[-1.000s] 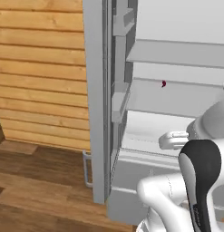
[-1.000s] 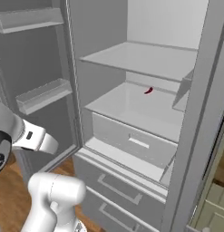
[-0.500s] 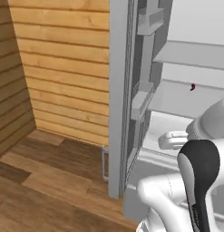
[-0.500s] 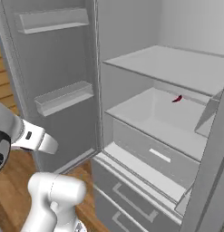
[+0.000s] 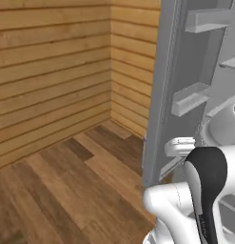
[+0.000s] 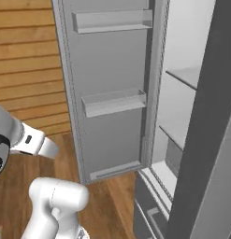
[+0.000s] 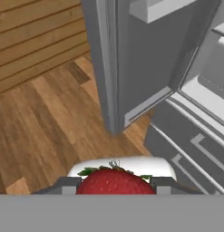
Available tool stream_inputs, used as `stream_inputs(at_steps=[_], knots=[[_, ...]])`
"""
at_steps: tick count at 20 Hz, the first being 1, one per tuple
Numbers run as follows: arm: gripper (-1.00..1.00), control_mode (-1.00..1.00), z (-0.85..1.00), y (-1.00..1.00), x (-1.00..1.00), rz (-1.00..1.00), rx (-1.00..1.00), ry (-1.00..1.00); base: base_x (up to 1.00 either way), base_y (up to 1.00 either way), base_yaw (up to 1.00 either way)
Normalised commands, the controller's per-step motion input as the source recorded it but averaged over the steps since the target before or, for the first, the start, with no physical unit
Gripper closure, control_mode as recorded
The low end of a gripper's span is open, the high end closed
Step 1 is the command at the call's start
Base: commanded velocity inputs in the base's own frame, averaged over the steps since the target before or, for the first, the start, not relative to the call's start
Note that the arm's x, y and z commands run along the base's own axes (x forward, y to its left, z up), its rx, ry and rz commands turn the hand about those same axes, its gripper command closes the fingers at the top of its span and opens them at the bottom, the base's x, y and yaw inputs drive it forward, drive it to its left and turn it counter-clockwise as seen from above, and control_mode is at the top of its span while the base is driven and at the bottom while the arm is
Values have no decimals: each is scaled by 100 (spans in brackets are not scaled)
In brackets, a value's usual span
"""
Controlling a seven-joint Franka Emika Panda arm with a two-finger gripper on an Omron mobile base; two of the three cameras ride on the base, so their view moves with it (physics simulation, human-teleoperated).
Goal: Take the strawberry from the fridge and place it on top of the pancake, located on the dining counter.
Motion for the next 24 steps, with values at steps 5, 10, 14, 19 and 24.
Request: stream_inputs(at_steps=[5, 10, 14, 19, 24], knots=[[100, 100, 0, 0, 0, 0, 0, 0, -64, 29, 66], [100, 100, 0, 0, 0, 0, 0, 0, -46, 45, 59], [100, 100, 0, 0, 0, 0, 0, 0, 17, 23, 32], [100, 100, 0, 0, 0, 0, 0, 0, 92, 2, 10], [100, 100, 0, 0, 0, 0, 0, 0, 100, 17, 1]])
